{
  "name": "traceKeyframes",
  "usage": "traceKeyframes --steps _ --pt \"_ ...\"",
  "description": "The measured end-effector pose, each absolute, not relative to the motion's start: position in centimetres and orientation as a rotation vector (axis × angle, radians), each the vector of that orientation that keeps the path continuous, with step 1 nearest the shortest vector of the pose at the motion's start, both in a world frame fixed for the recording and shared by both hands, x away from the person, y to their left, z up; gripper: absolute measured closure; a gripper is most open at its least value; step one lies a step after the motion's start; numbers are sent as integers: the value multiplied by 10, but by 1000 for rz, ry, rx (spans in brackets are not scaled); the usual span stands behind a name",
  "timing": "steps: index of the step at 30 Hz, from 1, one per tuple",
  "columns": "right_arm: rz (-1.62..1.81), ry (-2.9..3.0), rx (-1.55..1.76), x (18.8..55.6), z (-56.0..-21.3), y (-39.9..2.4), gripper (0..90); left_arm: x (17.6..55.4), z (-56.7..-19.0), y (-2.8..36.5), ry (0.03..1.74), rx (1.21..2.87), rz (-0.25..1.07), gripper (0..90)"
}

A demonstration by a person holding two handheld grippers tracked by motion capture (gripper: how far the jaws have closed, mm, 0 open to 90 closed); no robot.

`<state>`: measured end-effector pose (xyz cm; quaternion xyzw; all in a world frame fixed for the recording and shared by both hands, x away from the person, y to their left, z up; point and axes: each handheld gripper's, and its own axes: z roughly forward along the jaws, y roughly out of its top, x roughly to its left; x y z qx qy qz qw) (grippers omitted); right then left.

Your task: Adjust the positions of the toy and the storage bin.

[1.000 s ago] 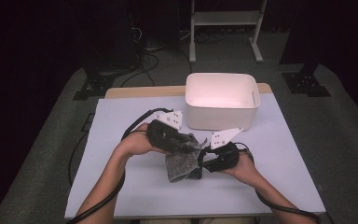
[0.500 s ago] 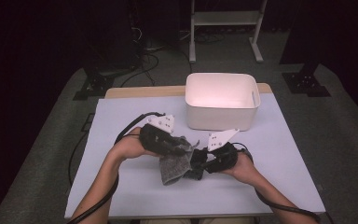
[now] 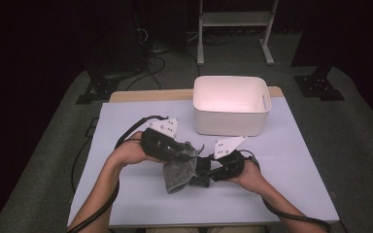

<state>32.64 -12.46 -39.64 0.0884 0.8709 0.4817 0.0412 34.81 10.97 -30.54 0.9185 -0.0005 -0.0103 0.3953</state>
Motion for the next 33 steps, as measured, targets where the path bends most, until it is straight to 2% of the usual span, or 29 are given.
traceKeyframes --steps 11,26,33 --pt "1502 2663 301 327 -398 -126 566 350 -296 70 -96 2370 -31 763" --pt "1444 2680 292 328 -393 -131 565 354 -307 86 -27 2333 -36 763" --pt "1399 2687 275 327 -378 -135 587 354 -307 86 -23 2331 -32 763"
